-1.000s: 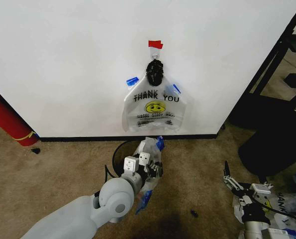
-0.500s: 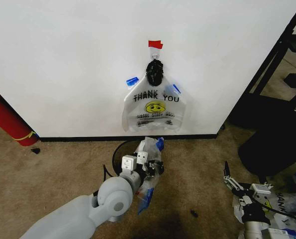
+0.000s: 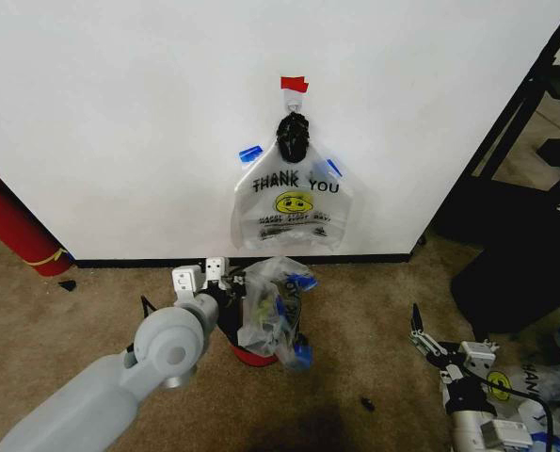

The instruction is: Pick up the garbage bag from the wall and place it over the trash bin.

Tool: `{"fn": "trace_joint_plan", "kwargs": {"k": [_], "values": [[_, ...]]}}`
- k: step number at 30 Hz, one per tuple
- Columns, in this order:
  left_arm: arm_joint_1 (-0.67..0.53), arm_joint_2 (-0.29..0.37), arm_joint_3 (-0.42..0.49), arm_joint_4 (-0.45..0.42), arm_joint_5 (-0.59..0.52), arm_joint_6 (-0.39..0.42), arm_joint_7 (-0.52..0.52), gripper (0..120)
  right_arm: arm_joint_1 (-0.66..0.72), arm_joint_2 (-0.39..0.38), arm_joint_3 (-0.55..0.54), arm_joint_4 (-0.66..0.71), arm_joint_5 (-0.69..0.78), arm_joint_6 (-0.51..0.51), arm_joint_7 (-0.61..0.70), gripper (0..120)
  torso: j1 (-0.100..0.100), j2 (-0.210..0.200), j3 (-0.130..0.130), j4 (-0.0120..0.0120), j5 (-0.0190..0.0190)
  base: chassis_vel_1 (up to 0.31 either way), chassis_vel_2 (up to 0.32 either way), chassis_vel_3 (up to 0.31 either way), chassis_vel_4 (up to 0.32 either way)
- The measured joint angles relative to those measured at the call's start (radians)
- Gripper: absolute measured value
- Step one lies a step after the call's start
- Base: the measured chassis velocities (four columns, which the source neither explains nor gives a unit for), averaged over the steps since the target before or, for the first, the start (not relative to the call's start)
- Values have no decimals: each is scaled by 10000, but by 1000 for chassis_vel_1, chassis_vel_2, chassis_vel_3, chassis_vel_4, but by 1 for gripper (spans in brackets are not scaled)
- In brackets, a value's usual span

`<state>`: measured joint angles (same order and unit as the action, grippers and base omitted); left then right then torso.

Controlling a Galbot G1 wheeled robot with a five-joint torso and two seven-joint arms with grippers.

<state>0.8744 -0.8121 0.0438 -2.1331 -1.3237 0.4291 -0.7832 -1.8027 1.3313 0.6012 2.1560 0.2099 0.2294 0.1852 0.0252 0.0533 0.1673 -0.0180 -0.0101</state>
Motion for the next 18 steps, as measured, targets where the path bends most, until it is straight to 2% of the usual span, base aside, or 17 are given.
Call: {"fn": "trace_joint_plan", "kwargs": {"k": [6, 10, 14, 17, 18], "values": [[329, 108, -315, 101, -29, 30, 60, 0, 153, -300, -191, 43, 646, -634, 47, 100, 0, 0, 0, -1, -1, 0, 0, 0, 0], [721, 269, -651, -350, -31, 42, 223, 0, 446, -863, -441, 166, 1582, -1591, 307, 100, 0, 0, 0, -2, 2, 0, 0, 0, 0], [1017, 334, -883, -892, -68, 70, 262, 11, 976, -1433, -908, 436, 2508, -2652, 688, 100, 0, 0, 0, -1, 1, 0, 0, 0, 0], [941, 366, -793, -1206, -137, 157, 339, 19, 1569, -1682, -1509, 706, 3373, -3721, 1181, 100, 0, 0, 0, 13, 3, 0, 0, 0, 0], [715, 352, -579, -1271, -197, 201, 422, 26, 1707, -1667, -1814, 838, 3585, -4148, 1385, 100, 0, 0, 0, 1, -1, 0, 0, 0, 0]]}}
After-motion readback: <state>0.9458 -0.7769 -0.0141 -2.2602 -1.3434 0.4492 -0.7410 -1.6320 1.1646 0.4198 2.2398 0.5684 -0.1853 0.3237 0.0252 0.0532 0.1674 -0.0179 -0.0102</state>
